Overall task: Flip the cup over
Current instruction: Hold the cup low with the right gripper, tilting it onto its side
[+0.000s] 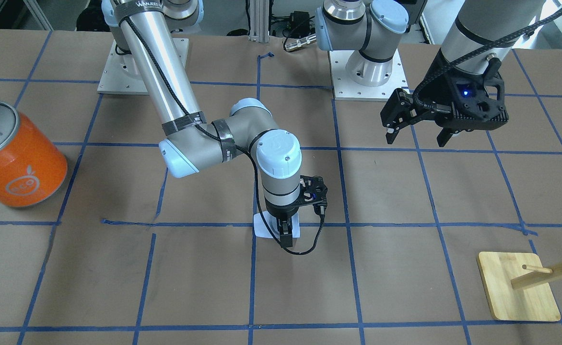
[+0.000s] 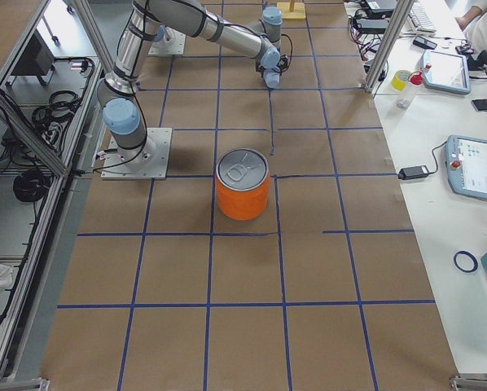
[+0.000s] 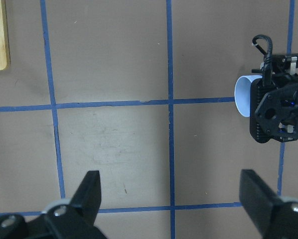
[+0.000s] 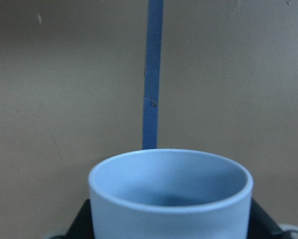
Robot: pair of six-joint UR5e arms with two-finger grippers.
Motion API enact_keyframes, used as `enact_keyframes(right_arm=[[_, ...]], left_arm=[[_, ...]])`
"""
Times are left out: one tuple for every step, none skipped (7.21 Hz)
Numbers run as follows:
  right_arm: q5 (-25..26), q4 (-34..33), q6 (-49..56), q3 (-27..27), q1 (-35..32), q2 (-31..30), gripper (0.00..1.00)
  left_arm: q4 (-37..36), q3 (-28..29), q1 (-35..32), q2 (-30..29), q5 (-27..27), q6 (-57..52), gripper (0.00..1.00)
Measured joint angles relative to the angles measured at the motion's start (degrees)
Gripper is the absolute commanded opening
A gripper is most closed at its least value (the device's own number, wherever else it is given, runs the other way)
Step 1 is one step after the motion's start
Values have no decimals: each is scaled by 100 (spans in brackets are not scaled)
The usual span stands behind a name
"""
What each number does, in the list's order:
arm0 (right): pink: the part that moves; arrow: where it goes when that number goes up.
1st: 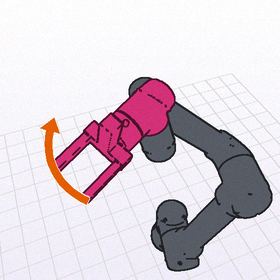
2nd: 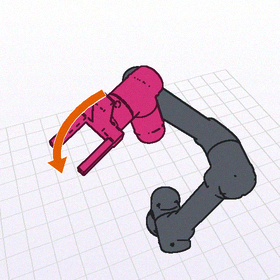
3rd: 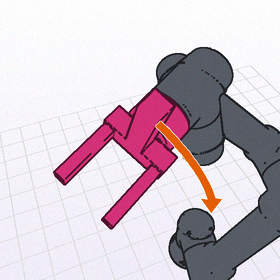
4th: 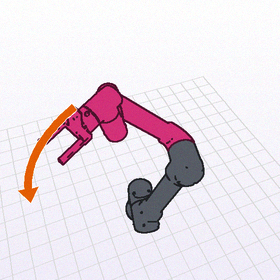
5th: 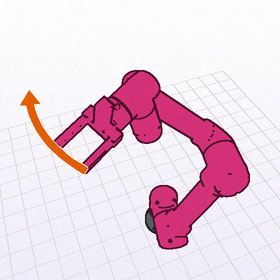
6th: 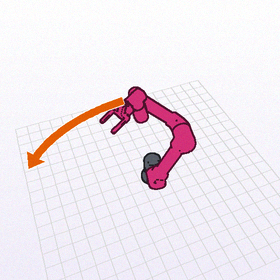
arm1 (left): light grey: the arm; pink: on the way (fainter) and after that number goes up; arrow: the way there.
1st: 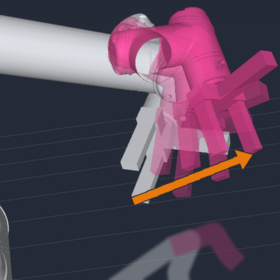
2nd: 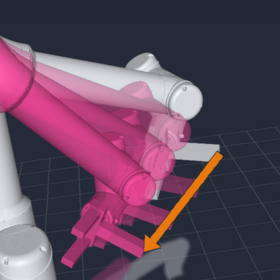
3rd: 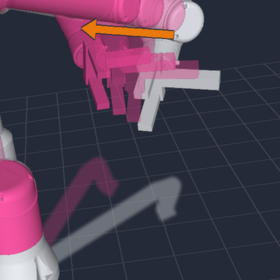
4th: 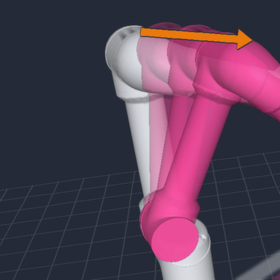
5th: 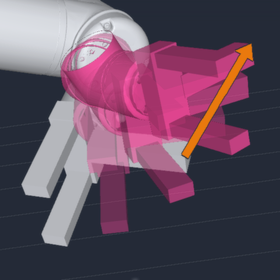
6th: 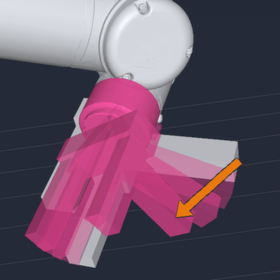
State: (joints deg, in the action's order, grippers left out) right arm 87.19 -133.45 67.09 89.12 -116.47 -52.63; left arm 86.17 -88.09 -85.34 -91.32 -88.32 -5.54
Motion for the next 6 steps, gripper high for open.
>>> enact_keyframes(right_arm=[[14,-2,25,0,-2,7,98],[0,-6,69,0,-1,-1,99],[-27,-7,69,0,0,-28,100],[-43,-4,44,0,1,-63,100],[-43,9,31,0,1,-97,100],[-35,35,24,-1,1,-142,100]], left_arm=[[-1,0,0,0,-1,0,100],[-3,1,0,0,1,0,100],[-3,1,0,0,2,0,100],[-3,-2,0,0,1,0,100],[-3,-5,0,0,-1,0,100],[-3,-4,0,0,-1,0,100]])
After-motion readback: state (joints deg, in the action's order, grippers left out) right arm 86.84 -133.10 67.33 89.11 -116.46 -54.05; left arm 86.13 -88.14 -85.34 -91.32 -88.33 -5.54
